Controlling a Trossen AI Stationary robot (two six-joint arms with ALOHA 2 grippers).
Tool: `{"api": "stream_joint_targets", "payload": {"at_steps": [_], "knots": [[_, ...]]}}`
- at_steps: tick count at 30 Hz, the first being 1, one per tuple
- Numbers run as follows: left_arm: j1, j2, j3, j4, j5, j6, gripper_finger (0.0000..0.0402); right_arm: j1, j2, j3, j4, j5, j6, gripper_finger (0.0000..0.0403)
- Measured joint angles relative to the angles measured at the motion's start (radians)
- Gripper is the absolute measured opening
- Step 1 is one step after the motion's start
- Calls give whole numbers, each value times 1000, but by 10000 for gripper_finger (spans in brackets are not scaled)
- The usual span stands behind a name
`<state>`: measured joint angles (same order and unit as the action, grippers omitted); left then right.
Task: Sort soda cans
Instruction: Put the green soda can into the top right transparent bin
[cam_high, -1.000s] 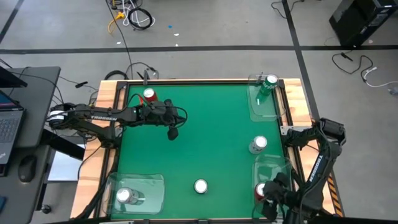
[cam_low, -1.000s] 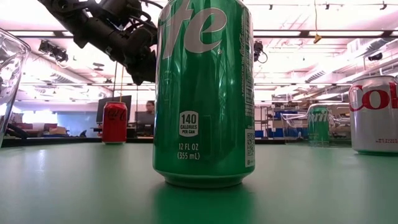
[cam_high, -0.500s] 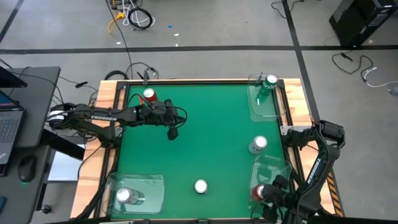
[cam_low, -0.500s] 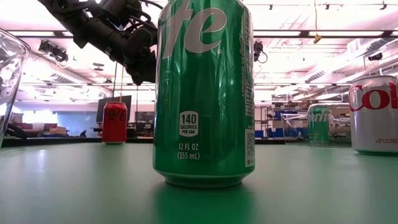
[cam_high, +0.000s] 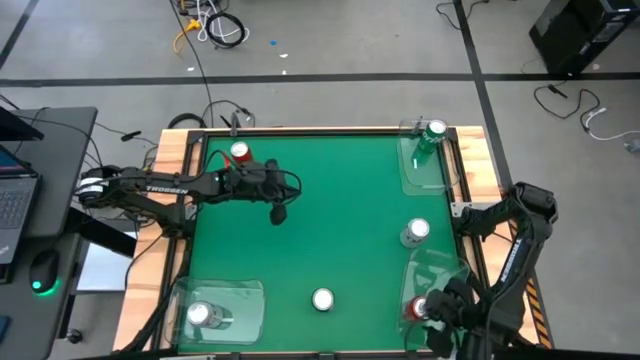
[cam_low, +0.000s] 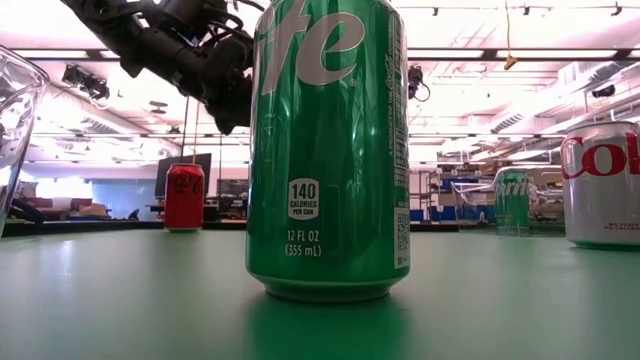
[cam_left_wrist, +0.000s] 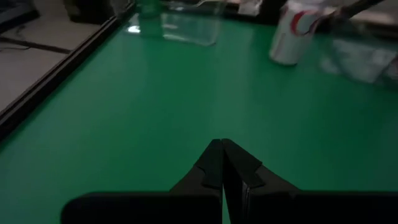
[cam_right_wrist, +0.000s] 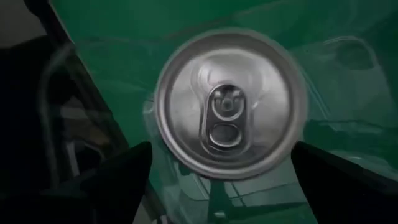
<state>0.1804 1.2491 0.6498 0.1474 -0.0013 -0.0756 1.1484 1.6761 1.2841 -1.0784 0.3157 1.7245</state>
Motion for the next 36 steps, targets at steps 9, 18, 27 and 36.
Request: {"api": "stream_joint_targets", "payload": {"at_steps": [9,18,27,36], "knots": [[0,0,0,33,92,-6,2,-41,-93,53,-128,48,-54,373],[0,0,0,37,87,45,2,-246,-88,59,98,196,-527,366],[-12,0,0,59,80,77,2,-466,42,57,590,116,-1020,352],[-24,0,0,66,80,92,2,-549,149,57,883,61,-1163,369]]}}
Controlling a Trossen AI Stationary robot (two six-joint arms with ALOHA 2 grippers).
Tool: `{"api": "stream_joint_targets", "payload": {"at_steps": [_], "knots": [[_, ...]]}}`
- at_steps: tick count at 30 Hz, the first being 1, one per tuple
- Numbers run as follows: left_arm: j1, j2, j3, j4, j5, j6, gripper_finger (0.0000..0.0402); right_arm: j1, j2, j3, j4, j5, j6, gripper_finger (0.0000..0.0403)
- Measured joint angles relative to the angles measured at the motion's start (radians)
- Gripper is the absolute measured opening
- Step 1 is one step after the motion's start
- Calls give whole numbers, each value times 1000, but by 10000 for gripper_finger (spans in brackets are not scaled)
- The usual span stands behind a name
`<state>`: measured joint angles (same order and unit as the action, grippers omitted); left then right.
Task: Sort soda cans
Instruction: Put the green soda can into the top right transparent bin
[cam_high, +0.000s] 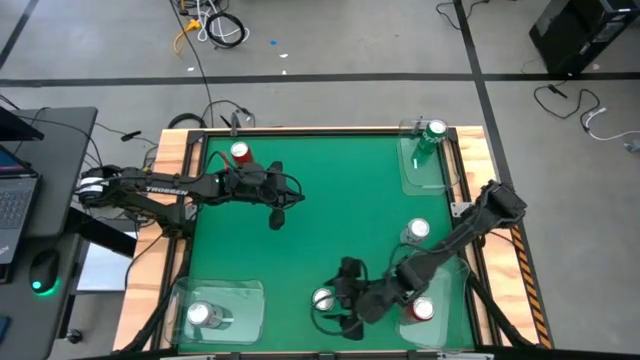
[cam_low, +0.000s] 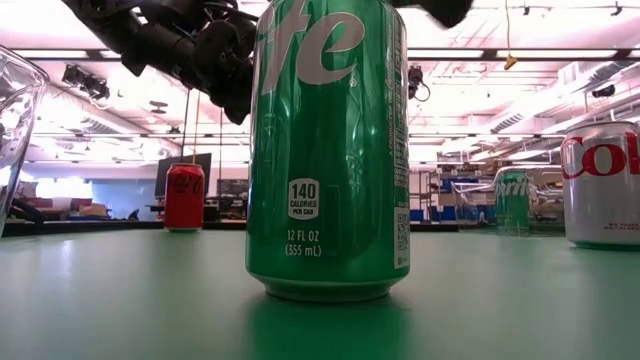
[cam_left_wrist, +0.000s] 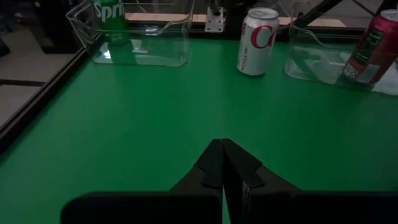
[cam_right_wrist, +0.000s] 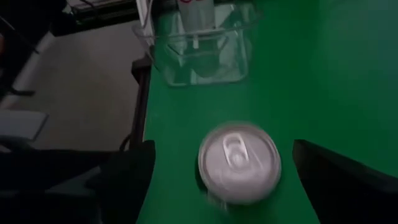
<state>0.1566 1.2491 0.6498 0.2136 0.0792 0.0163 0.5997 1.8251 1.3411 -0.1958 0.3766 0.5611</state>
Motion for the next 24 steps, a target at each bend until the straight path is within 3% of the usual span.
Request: {"api": "stream_joint_targets", "payload": {"at_steps": [4,19,24], "knots": [[0,0,0,-2,0,0,2,-23,41,0,65,-12,-40,378],[-3,0,1,-10,0,-5,2,-44,105,0,40,-40,-59,388],[-3,0,1,-8,0,-2,2,-52,105,0,24,-58,-67,354]]}}
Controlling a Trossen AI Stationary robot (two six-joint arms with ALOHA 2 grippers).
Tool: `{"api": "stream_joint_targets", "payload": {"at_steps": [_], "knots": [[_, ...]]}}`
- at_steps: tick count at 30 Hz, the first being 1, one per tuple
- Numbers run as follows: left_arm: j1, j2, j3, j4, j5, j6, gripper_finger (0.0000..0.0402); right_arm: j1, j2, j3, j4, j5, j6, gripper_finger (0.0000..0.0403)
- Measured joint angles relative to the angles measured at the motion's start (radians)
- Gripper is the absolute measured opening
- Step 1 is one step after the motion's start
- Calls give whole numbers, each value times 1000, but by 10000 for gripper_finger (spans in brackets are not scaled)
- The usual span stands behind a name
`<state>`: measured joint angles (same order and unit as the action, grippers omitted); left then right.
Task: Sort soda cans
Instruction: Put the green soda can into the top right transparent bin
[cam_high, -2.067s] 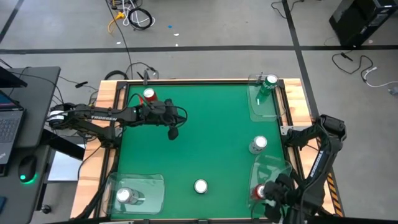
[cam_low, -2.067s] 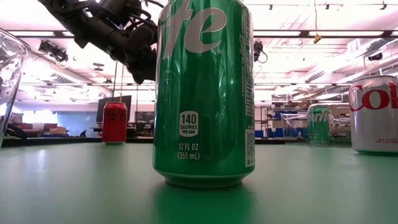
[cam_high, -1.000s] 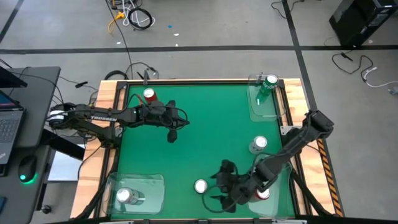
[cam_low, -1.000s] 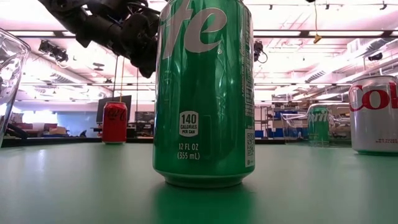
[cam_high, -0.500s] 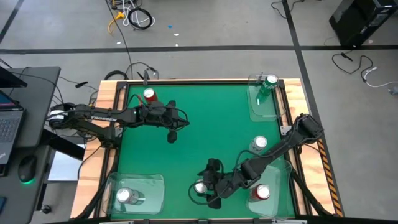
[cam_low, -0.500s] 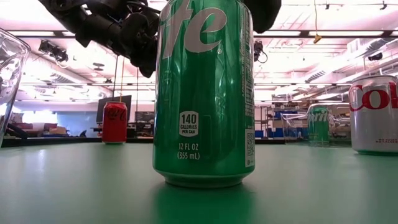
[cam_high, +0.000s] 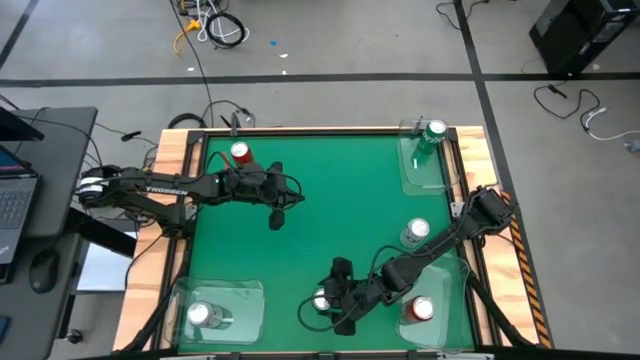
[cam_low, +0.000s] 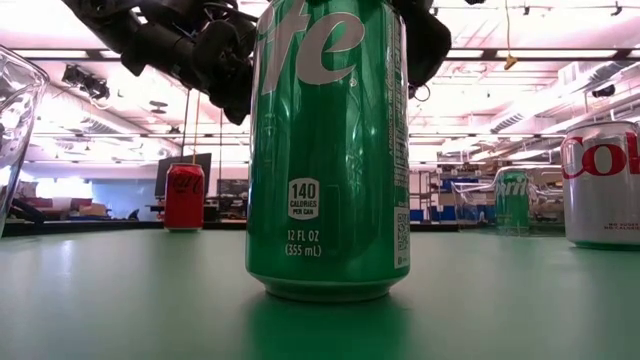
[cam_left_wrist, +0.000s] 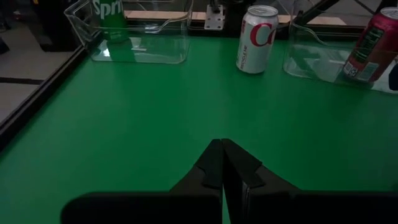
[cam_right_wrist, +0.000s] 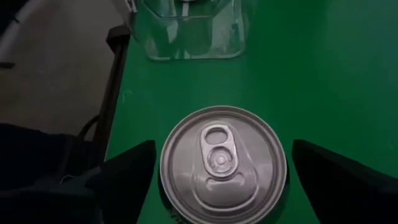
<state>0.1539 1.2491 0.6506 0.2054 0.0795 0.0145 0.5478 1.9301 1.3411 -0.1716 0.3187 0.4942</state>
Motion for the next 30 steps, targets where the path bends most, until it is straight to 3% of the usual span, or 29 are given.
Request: {"api": "stream_joint_targets", "payload": {"at_steps": [5,9,13,21,30], "knots": [[0,0,0,1,0,2,2,-20,29,2,13,-58,-17,297],[-2,0,0,0,-1,3,2,-35,25,3,19,-75,-22,294],[-9,0,0,-7,0,5,2,-57,-45,-3,-104,-59,-59,294],[-20,0,0,-6,-22,9,2,-151,-351,-2,-509,225,-61,294],[-19,0,0,5,-47,14,2,-367,-663,0,-980,525,136,294]]}}
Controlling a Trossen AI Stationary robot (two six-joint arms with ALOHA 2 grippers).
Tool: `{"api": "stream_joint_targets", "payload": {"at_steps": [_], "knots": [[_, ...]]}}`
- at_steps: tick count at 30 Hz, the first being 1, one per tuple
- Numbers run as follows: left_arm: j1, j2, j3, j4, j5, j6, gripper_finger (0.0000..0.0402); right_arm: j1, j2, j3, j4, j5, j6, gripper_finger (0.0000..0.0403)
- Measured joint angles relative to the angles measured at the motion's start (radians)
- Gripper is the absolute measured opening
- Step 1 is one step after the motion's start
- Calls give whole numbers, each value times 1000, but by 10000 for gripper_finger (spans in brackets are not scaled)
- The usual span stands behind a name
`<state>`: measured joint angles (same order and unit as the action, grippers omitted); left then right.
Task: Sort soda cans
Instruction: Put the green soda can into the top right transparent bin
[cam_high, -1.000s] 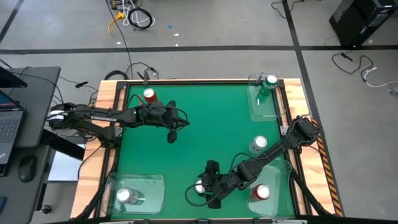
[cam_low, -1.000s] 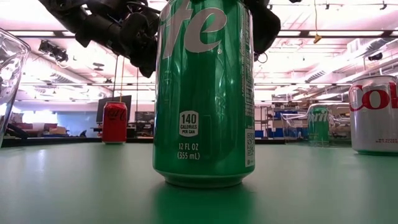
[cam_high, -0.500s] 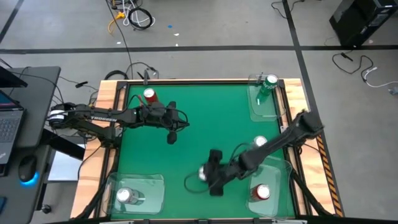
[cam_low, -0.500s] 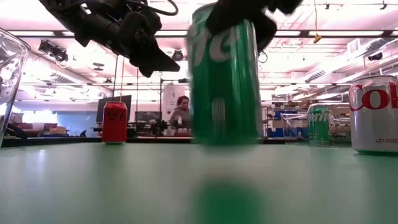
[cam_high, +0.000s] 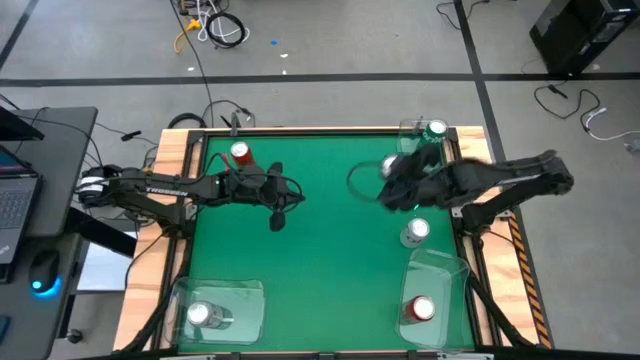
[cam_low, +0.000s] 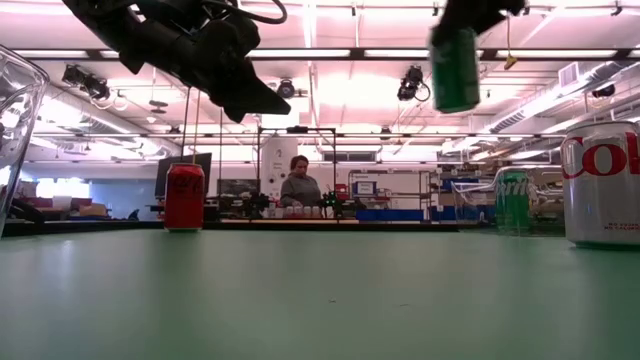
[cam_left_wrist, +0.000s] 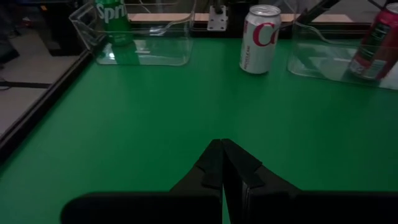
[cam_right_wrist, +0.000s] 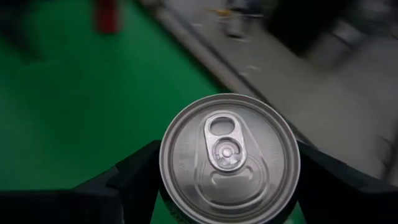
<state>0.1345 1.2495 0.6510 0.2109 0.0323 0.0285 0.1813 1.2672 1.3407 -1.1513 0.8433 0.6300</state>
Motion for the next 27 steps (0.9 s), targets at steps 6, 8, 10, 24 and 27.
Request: {"api": "stream_joint_targets", "payload": {"at_steps": [6,8,10,24,27], "knots": [[0,0,0,5,-25,1,2,-201,-130,-68,-97,59,111,294],[0,0,0,4,-35,1,2,-255,-170,-131,-77,53,132,294],[0,0,0,3,-35,1,2,-303,-211,-213,-23,50,160,294],[0,0,0,-15,-35,-17,2,-563,-346,-729,395,27,252,294],[0,0,0,-16,-37,-18,2,-608,-346,-784,452,14,246,294]]}}
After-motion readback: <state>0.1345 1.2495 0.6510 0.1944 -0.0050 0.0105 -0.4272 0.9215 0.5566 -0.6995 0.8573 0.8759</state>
